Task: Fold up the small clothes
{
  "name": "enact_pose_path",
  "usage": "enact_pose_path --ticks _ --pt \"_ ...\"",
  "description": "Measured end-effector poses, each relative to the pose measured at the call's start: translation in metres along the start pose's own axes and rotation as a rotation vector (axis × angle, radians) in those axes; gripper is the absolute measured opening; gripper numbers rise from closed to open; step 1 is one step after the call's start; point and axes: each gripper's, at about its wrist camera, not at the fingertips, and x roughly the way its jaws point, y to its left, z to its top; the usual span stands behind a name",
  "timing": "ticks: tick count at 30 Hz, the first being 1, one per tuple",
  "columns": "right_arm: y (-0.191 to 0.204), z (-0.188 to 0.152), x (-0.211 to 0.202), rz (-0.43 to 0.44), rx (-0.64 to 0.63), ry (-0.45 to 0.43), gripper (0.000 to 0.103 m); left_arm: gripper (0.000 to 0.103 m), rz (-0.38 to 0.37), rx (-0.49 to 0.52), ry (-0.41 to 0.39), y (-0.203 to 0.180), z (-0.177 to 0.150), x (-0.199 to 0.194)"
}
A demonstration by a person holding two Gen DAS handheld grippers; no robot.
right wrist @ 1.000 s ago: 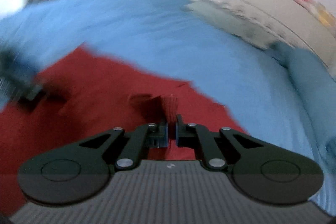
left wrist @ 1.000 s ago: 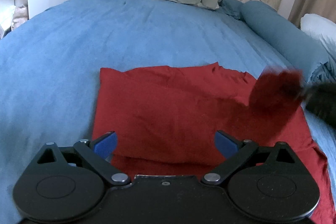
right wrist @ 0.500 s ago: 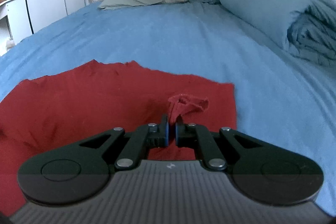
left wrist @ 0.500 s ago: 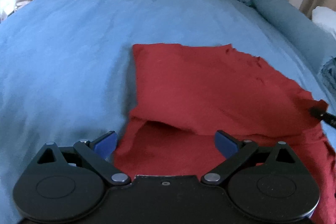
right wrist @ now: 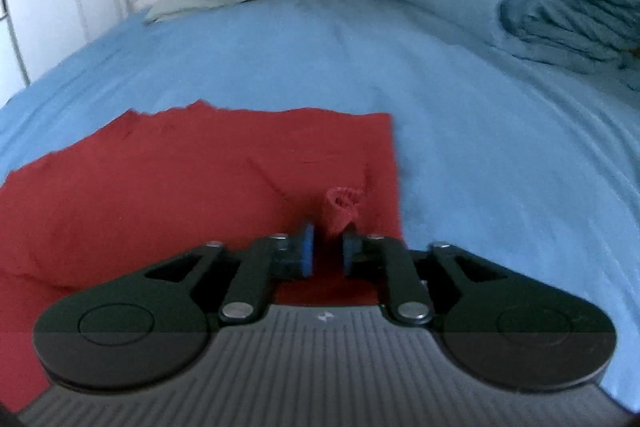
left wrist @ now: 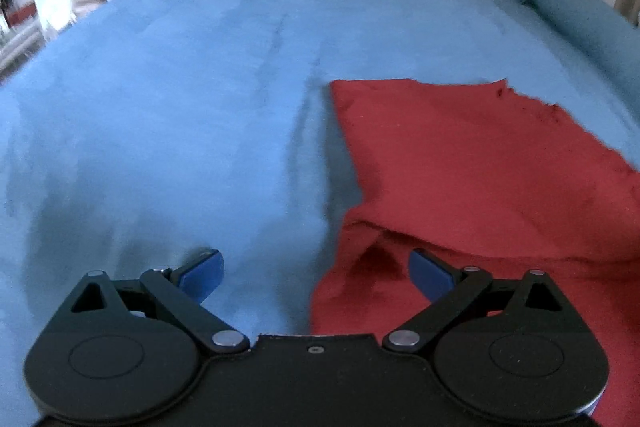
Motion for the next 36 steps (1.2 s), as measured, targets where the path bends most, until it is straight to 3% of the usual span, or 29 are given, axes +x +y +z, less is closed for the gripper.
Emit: enact_pose_path --ticks 1,2,3,8,12,14,17,20,21,25,29,33,36 --pt "-0.002 -0.002 -0.004 -0.037 0.016 -0.01 0.082 0.1 0.033 0.016 -0.001 0.0 0.0 0.0" --pt "-0.003 -0.001 -0.009 -0.079 0.028 -0.022 0.087 0.1 0.068 0.029 -0.004 0.002 0.0 0.001" --pt "-0.002 -0.001 -0.016 -0.104 0.034 -0.046 0.087 0.1 0.088 0.033 -0.006 0.003 0.001 0.003" --pt "0.019 0.0 -0.042 0.005 -0.056 -0.134 0.09 0.103 0.093 -0.081 0.004 0.028 0.0 0.007" --pt "0.032 -0.001 -0.044 0.078 -0.06 -0.135 0.091 0.103 0.109 -0.13 0.014 0.032 -0.001 0.005" --pt "0.034 -0.002 -0.04 0.085 -0.051 -0.133 0.091 0.1 0.079 -0.116 -0.029 0.023 0.0 -0.006" --pt "0.034 -0.001 -0.037 0.098 -0.041 -0.128 0.091 0.101 -0.039 -0.046 -0.161 0.004 0.005 -0.027" --pt "0.03 -0.002 -0.031 0.102 -0.04 -0.124 0.091 0.101 -0.145 -0.011 -0.21 -0.008 0.009 -0.022" --pt "0.029 -0.003 -0.028 0.102 -0.037 -0.118 0.091 0.101 -0.148 -0.015 -0.212 -0.011 0.01 -0.015" --pt "0.027 -0.008 -0.022 0.08 -0.053 -0.084 0.091 0.098 0.09 0.056 -0.126 -0.013 0.004 0.02" --pt "0.011 -0.018 -0.015 0.019 -0.082 -0.055 0.093 0.101 0.068 -0.021 -0.135 0.011 -0.001 0.017" --pt "-0.013 -0.024 -0.015 0.015 0.012 -0.033 0.098 0.103 0.125 -0.003 -0.136 0.007 -0.005 0.015" --pt "-0.015 -0.024 -0.014 0.011 0.007 -0.017 0.099 0.103 0.136 0.007 -0.132 0.002 -0.003 0.026"
